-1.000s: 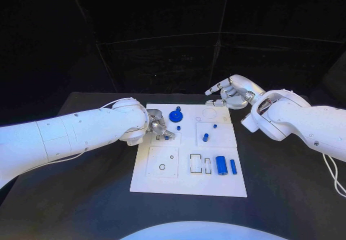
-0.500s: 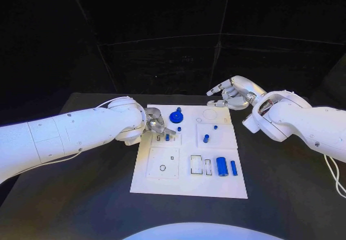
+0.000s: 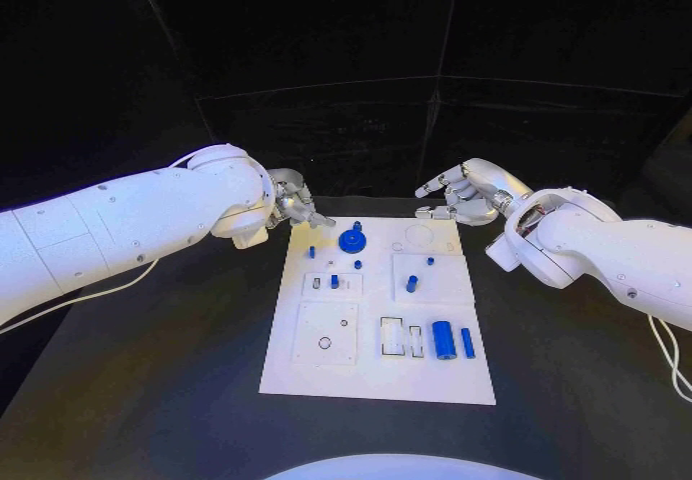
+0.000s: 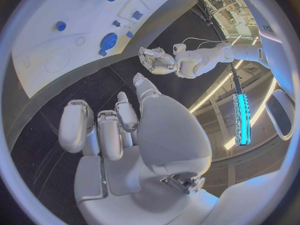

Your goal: Assemble the parts on the task board

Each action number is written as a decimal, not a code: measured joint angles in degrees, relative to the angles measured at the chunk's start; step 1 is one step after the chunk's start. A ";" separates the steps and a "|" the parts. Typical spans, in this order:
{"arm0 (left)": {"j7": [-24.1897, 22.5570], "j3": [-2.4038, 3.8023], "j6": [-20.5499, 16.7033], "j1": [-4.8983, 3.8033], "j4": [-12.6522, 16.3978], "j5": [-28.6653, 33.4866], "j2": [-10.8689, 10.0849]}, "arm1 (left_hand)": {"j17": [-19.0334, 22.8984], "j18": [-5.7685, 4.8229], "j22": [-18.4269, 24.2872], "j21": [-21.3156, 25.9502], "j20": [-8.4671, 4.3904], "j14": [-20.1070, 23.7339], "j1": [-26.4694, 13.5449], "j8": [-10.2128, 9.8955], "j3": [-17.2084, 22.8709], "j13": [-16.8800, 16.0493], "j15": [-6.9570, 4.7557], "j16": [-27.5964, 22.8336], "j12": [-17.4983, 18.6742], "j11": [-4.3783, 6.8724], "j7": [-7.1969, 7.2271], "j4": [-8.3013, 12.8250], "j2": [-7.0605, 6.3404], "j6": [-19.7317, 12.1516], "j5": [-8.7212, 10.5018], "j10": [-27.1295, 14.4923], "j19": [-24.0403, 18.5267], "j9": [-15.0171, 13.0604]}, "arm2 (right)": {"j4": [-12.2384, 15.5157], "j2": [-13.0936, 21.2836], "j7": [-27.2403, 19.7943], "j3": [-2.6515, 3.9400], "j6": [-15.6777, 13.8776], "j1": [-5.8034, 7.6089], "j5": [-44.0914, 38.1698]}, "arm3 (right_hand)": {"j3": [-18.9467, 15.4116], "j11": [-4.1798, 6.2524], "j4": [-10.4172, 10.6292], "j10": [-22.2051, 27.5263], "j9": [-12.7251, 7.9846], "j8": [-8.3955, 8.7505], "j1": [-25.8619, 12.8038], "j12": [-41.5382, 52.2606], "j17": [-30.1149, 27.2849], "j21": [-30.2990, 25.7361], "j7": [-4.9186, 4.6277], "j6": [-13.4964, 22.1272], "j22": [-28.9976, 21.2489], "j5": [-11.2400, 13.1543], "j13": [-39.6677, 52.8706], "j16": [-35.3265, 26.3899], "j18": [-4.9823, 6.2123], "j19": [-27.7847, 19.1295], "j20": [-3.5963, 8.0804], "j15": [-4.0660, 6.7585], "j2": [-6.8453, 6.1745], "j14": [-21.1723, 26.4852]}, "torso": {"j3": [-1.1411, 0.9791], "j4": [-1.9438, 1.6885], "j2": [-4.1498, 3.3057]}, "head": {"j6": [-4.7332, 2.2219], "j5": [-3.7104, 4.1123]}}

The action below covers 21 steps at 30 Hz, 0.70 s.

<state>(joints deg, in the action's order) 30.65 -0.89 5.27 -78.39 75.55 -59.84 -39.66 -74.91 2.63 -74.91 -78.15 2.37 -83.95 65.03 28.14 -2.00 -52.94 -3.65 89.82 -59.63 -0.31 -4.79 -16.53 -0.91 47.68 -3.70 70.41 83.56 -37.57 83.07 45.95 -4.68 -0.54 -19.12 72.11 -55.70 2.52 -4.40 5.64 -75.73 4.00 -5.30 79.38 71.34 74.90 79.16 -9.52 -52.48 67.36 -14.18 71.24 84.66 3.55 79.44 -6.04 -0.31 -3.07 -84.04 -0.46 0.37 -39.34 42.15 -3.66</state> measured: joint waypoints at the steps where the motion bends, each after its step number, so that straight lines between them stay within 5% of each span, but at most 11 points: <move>1: -0.01 0.01 0.60 -0.19 -1.33 0.02 0.47 | 0.00 0.00 0.00 0.00 0.11 0.00 0.22 -0.24 -0.14 0.00 0.00 0.00 0.00 0.00 -0.05 -0.12 0.22 0.05 -0.07 0.00 -0.12 0.48 | -0.05 -0.07 0.00 0.00 0.00 0.00 0.02 | 0.00 0.00 0.00 0.00 0.00 0.00 0.00 0.00 0.00 0.00 0.00 0.00 0.00 0.00 0.00 0.00 0.00 0.00 0.00 0.00 0.00 0.00 | -0.01 0.00 0.00 | -0.01 -0.07; 12: 0.00 -0.07 8.16 -0.74 -12.36 -1.33 5.51 | 0.00 0.01 0.00 0.00 0.41 0.00 0.06 -0.84 -1.79 0.56 0.00 0.00 -0.29 0.00 -0.10 -0.22 0.88 1.57 -0.07 0.00 0.00 2.72 | -0.39 -0.52 -0.02 0.00 0.08 -0.01 0.17 | 0.00 0.00 0.00 0.00 0.00 0.00 0.00 0.00 0.00 0.00 0.00 0.00 0.00 0.00 0.01 0.00 0.00 0.00 0.00 0.00 0.00 0.00 | 0.00 0.20 -0.08 | 0.00 -1.08; 21: 0.06 -0.20 11.85 0.53 -17.58 -2.53 9.15 | 0.00 0.01 0.00 0.00 0.40 0.00 -1.06 -0.84 -2.99 0.77 -0.01 0.00 -0.29 0.00 0.10 -0.14 2.00 3.05 -0.07 0.00 0.00 3.66 | -0.52 -0.81 -0.09 0.00 0.12 -0.01 0.22 | -0.17 0.00 0.17 0.00 0.00 0.00 0.00 -0.22 0.04 0.00 0.00 0.00 -0.14 0.00 -0.11 -0.26 0.00 0.00 0.00 0.00 0.00 0.00 | 0.03 0.19 -0.10 | 0.30 -1.42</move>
<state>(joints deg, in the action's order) 30.71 -1.09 17.11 -77.87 57.98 -62.36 -30.51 -74.91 2.64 -74.91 -78.15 2.77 -83.95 63.97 27.31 -4.99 -52.17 -3.66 89.82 -59.92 -0.31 -4.70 -16.68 1.09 50.73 -3.77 70.42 83.57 -33.91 82.56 45.14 -4.76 -0.54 -19.00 72.10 -55.48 2.36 -4.40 5.80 -75.73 4.00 -5.30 79.38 71.12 74.95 79.16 -9.52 -52.47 67.22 -14.18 71.13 84.41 3.55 79.44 -6.04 -0.31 -3.07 -84.04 -0.43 0.55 -39.44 42.45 -5.09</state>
